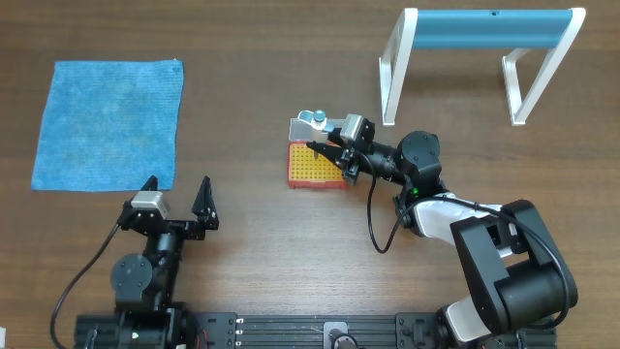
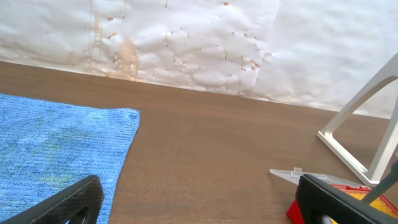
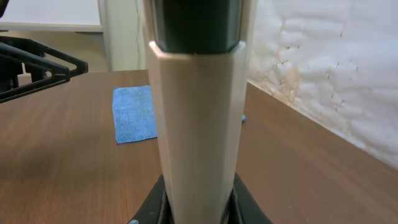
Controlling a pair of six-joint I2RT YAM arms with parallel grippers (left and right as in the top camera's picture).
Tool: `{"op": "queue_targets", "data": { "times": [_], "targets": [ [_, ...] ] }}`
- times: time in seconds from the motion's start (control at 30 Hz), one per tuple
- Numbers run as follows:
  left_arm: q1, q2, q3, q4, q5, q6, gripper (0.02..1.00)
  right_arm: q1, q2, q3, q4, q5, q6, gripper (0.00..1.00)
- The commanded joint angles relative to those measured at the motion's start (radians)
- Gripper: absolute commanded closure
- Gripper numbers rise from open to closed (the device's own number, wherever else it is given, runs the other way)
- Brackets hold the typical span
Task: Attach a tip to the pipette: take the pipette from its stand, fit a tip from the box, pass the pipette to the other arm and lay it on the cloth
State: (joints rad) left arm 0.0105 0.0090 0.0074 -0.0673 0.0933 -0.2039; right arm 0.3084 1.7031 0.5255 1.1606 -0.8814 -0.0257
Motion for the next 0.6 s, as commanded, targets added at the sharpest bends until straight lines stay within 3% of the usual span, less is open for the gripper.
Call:
{"op": "queue_targets", "data": {
  "times": [0.03,0.6],
  "targets": [
    [0.000,-0.005,-0.002,-0.007,-0.008,-0.005,0.023,-0.004,-0.024,-0.017,0.008,-0.006,-0.012,0.923],
    [0.000,-0.005,-0.002,-0.007,-0.008,-0.005,0.020,0.002,-0.022,-0.024,-0.007,0.003,-0.021,0.925]
  ]
}}
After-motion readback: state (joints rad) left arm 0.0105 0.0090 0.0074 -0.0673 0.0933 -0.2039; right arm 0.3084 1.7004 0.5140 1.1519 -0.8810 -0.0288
